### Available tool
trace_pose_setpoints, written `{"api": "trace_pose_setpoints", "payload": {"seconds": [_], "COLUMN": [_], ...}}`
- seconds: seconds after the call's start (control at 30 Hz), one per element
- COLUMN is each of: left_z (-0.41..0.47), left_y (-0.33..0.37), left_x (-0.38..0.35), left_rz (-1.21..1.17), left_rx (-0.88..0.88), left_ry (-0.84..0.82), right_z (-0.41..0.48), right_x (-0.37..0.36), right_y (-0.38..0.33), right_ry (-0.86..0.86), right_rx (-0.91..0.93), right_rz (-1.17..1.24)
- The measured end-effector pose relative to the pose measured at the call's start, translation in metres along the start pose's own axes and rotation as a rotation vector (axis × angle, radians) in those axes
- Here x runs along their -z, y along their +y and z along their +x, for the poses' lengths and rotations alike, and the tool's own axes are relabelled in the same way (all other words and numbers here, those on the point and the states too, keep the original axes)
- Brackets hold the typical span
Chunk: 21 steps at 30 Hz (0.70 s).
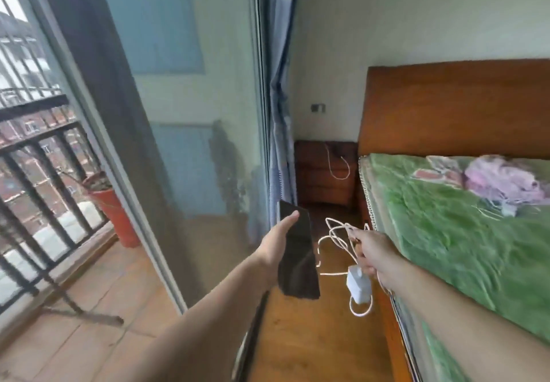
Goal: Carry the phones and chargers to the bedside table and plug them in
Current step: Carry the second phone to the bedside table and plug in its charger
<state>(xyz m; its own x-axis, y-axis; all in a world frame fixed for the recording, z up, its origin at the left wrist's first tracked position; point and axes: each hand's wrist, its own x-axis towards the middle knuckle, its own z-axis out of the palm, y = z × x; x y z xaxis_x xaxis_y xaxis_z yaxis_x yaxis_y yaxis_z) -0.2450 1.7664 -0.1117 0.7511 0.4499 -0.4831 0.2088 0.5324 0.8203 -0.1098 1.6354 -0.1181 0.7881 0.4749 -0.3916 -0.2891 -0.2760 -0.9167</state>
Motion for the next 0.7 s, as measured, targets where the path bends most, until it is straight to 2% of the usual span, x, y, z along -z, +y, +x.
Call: {"api": "trace_pose_setpoints", "payload": {"seconds": [0.2, 0.4, 0.7], "left_z": [0.148, 0.273, 0.458], "left_y": [0.067, 0.142, 0.225], "left_x": [-0.004, -0.02, -0.048], "left_rz": [-0.002, -0.042, -0.037], "left_rx": [0.037, 0.048, 0.101], "left_ry": [-0.094, -0.086, -0.191], "right_z": [0.134, 0.257, 0.448], "right_x": [-0.009, -0.026, -0.013], "right_y": [-0.055, -0.116, -0.177], "right_ry": [0.1, 0.238, 0.218], "right_rx": [0.054, 0.082, 0.079], "right_rz": [0.017, -0.075, 0.035]}}
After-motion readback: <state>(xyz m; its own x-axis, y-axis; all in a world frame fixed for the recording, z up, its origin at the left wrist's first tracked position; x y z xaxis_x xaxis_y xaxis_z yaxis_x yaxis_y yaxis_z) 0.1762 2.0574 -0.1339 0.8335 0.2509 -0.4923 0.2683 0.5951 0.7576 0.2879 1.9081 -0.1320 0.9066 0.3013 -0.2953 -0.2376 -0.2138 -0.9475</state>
